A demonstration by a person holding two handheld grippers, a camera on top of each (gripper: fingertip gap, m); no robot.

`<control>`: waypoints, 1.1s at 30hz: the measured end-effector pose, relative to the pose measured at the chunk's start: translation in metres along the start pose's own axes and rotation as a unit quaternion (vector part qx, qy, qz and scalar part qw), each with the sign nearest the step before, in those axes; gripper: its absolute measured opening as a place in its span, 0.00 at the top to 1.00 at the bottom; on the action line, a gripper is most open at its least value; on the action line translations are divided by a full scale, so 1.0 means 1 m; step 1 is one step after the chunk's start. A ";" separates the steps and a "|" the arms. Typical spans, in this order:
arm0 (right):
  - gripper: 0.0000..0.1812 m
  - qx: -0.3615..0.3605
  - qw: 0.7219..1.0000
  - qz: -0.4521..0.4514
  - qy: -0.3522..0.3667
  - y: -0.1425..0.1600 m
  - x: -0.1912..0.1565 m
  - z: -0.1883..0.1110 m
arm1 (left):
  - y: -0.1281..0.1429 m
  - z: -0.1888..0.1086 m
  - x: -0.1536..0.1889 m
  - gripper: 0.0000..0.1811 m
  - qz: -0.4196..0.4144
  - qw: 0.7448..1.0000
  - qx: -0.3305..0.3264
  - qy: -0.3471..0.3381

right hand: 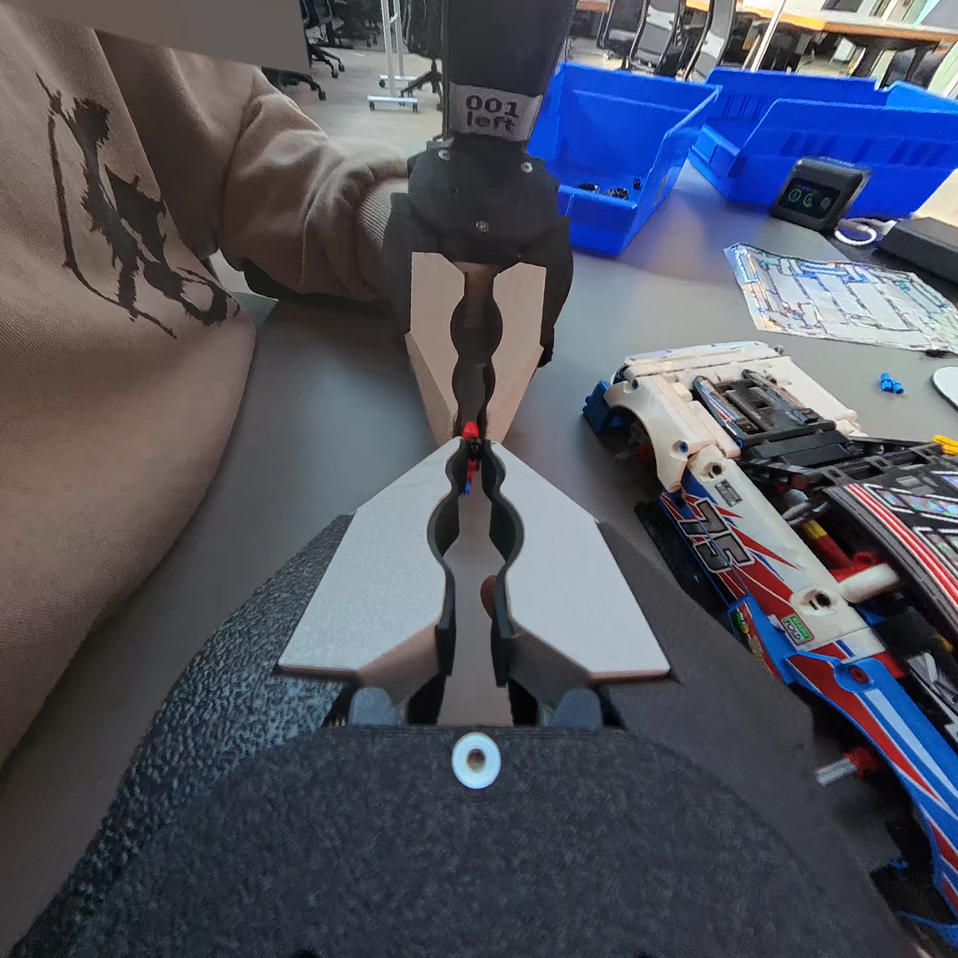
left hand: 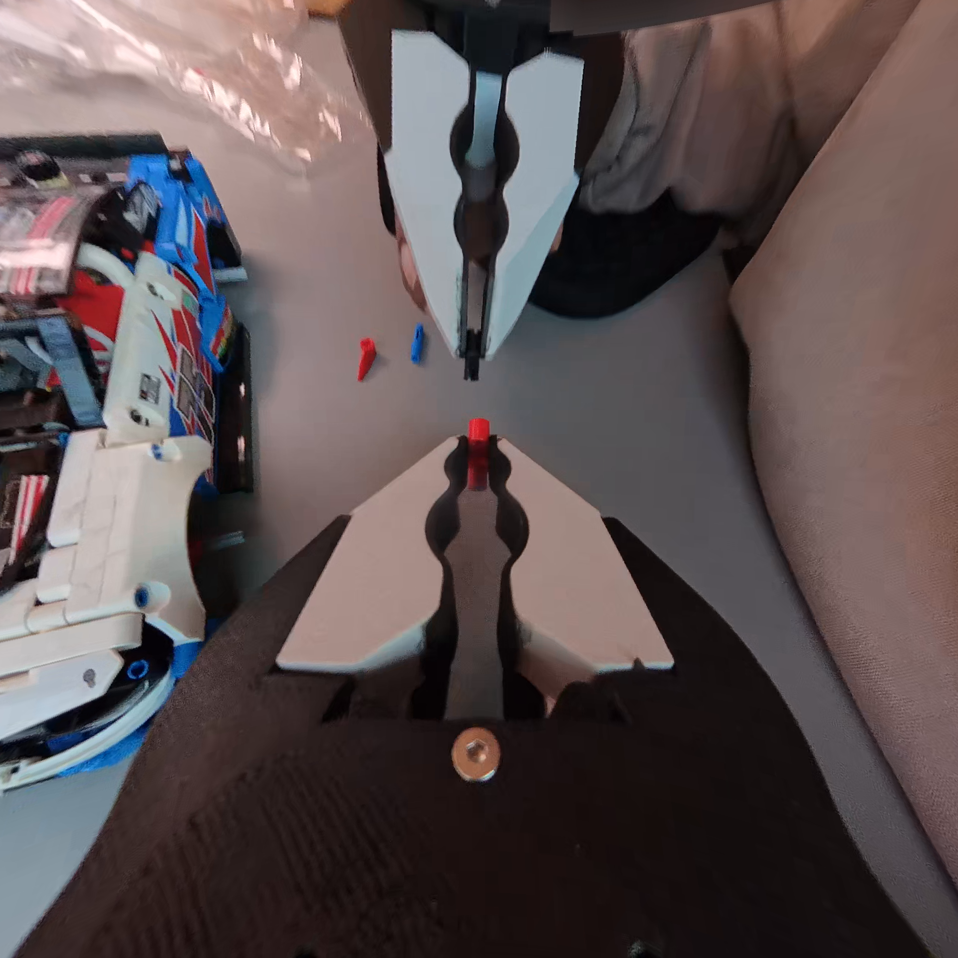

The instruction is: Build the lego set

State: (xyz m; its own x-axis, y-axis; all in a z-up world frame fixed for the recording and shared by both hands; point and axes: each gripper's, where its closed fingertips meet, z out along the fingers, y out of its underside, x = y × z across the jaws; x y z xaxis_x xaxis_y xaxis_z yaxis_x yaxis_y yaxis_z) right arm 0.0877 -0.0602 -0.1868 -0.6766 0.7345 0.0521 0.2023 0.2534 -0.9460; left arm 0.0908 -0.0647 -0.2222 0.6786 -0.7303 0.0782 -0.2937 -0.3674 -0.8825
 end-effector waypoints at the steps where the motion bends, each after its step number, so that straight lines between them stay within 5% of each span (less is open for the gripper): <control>1: 0.99 0.012 1.000 0.000 -0.001 -0.005 -0.001 -0.001 | -0.009 -0.003 -0.001 0.97 -0.002 1.000 0.028 -0.001; 4: 0.99 0.015 1.000 -0.003 0.002 -0.007 -0.002 0.000 | -0.026 -0.011 0.000 0.97 -0.009 0.997 0.078 0.003; 18: 0.99 0.026 0.999 0.036 -0.016 -0.008 -0.002 0.001 | -0.029 -0.007 0.002 0.97 0.001 0.997 0.081 -0.012; 26: 0.99 -0.020 0.998 0.053 0.001 0.002 0.000 0.008 | -0.023 -0.001 -0.004 0.97 0.109 0.988 0.027 -0.105; 33: 0.99 -0.046 0.996 0.070 0.006 0.013 0.002 0.011 | -0.013 0.004 -0.007 0.97 0.110 0.989 -0.004 -0.103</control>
State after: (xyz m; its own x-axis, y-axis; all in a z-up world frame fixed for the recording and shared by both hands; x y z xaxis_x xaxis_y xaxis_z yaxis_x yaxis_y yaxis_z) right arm 0.0809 -0.0622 -0.2025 -0.6290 0.7739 -0.0744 0.3587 0.2040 -0.9109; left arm 0.0926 -0.0522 -0.2128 0.7208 -0.6599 -0.2121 -0.4535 -0.2176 -0.8643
